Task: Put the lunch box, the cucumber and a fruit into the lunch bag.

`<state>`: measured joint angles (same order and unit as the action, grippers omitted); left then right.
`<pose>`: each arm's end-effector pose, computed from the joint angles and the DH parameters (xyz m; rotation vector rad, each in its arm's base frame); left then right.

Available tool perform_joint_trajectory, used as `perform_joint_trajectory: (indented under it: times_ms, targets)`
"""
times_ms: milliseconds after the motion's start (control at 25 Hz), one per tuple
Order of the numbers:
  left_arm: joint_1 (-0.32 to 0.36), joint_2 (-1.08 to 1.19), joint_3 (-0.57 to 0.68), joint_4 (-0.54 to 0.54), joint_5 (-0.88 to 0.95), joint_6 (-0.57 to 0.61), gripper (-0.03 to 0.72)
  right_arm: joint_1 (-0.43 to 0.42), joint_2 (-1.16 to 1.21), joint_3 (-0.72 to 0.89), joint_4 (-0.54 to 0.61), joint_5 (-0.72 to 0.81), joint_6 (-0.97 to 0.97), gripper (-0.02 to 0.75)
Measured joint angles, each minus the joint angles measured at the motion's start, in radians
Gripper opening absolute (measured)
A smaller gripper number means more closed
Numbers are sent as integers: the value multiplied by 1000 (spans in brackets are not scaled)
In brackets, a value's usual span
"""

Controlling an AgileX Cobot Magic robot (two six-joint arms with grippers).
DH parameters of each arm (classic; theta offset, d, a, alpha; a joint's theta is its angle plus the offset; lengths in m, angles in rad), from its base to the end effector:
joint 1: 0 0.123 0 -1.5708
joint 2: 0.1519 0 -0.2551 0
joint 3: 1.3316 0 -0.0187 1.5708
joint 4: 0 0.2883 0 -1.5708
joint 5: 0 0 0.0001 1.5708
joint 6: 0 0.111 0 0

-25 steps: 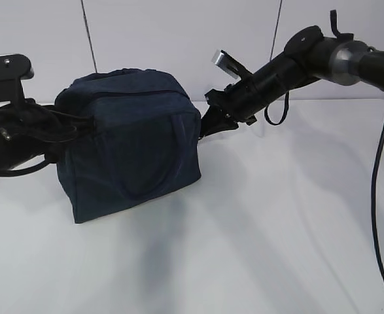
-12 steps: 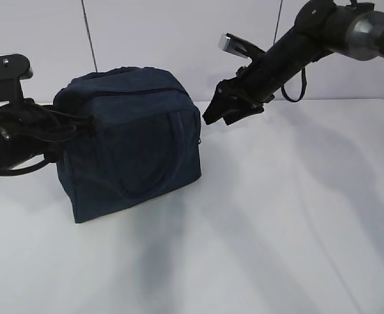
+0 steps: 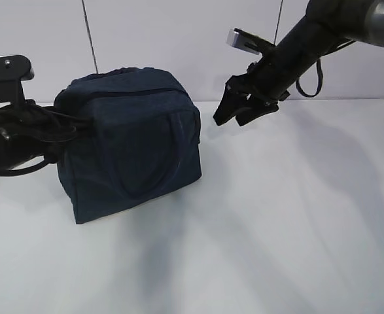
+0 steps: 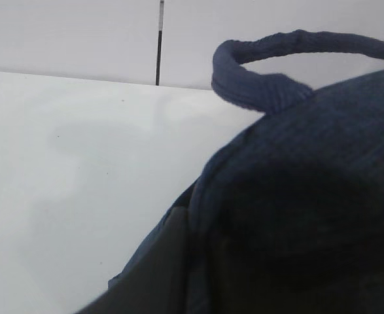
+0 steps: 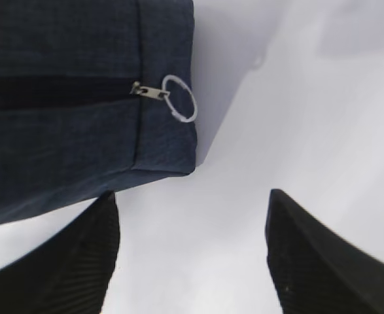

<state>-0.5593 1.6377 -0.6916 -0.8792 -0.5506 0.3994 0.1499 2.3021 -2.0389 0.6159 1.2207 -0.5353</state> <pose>0.3184 -0.1466 0.1185 -0.0942 2.0147 -0.1835 0.4921 0.1353 0.1624 -0.7080 2.6637 0.7852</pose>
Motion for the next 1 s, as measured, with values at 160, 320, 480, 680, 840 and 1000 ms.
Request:
perform_joint_trajectory:
  times_ms: [160,320,480,680,840,1000]
  targets:
    - [6,-10,0,72,23,0,146,0,-42,10,-2,0,1,506]
    - [6,-63,0,130,105,33,283,0,-76,12,-2,0,10,506]
    - [6,-119,0,151,247,131,331,0,-109,16,-2,1,15,506]
    - [6,-234,0,171,374,277,340,0,-165,16,-27,4,17,506]
    - [32,-335,0,199,515,401,340,0,-211,16,-47,4,17,507]
    - [99,-413,0,332,689,435,340,0,-257,16,-81,8,23,507]
